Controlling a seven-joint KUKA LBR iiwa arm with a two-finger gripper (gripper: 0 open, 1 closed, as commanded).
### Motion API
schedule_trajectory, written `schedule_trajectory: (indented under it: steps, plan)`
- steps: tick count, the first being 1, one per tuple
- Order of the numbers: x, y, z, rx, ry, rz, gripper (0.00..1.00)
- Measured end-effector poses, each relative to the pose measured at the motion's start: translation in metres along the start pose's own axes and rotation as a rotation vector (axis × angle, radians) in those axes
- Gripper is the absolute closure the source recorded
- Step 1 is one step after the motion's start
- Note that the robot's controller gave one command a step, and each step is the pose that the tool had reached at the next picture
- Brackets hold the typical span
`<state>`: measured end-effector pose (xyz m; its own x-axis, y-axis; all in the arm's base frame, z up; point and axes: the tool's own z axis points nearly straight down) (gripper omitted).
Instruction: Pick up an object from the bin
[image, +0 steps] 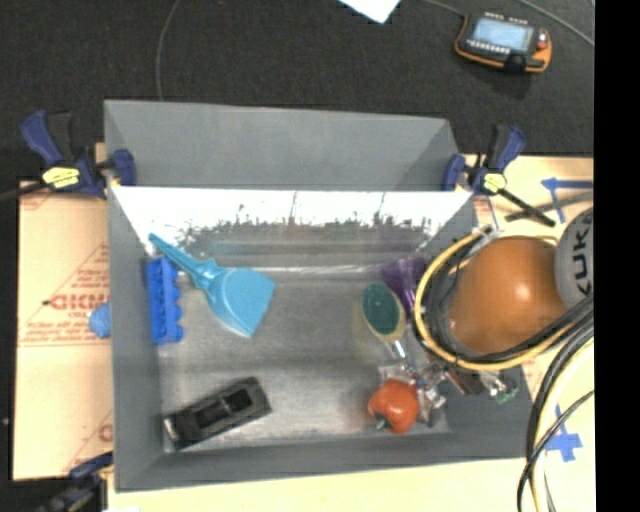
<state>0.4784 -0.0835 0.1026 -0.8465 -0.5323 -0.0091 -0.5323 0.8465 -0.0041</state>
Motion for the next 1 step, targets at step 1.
schedule_trajectory:
  steps: [1]
  plan:
    - [-0.0021,-0.0024,-0.0231,0.007,-0.007,0.002,1.00]
